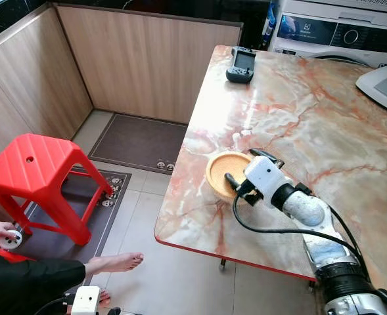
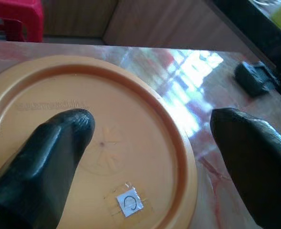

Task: Restocking fridge

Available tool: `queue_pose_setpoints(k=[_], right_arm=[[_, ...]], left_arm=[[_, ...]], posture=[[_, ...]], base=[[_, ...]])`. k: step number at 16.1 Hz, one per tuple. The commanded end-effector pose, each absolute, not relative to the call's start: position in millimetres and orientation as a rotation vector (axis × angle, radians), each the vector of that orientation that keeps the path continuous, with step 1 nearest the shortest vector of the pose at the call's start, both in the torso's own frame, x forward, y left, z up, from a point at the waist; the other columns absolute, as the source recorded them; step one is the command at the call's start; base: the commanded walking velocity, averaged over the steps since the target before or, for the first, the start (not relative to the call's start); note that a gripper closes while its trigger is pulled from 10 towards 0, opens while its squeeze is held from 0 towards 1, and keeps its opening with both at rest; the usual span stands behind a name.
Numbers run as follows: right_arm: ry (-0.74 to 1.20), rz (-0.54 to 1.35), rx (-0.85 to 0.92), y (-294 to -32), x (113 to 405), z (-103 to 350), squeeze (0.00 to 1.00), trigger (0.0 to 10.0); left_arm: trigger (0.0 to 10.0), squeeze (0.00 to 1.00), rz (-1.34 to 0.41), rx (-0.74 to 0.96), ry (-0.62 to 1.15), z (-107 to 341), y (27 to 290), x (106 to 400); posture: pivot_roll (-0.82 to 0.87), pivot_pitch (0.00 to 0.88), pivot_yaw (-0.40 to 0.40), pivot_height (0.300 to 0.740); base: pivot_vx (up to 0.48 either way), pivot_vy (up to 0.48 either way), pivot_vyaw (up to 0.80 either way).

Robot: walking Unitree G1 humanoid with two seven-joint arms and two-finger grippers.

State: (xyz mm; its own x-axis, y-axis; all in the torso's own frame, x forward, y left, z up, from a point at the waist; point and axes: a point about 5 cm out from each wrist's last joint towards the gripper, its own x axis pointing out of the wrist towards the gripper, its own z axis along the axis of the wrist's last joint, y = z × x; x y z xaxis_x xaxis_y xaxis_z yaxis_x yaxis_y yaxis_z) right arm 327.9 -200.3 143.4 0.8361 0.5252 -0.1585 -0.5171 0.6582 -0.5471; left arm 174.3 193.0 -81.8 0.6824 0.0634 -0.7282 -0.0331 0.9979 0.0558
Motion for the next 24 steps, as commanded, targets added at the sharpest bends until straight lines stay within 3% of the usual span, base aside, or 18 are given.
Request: queue_pose_setpoints(k=[1, 12, 24], right_arm=[[0.048, 0.667, -0.629, -198, 321, 129, 0.00, 10.0], [0.079, 1.014, -0.657, -163, 312, 117, 0.00, 10.0], [0.084, 1.192, -0.789, -147, 321, 119, 0.00, 10.0]], left_arm=[[10.0, 0.00, 0.062, 0.031, 0.865, -88, 194, 163], [10.0, 0.00, 0.067, 0.021, 0.844, -86, 194, 166], [10.0, 0.00, 0.074, 0.019, 0.841, -86, 195, 165]], posture=[[0.09, 0.158, -0.059, 0.740], [0.11, 0.158, -0.056, 0.740], [0.12, 0.159, -0.055, 0.740]], base=[[0.000, 0.000, 0.00], [0.000, 0.000, 0.00], [0.000, 0.000, 0.00]])
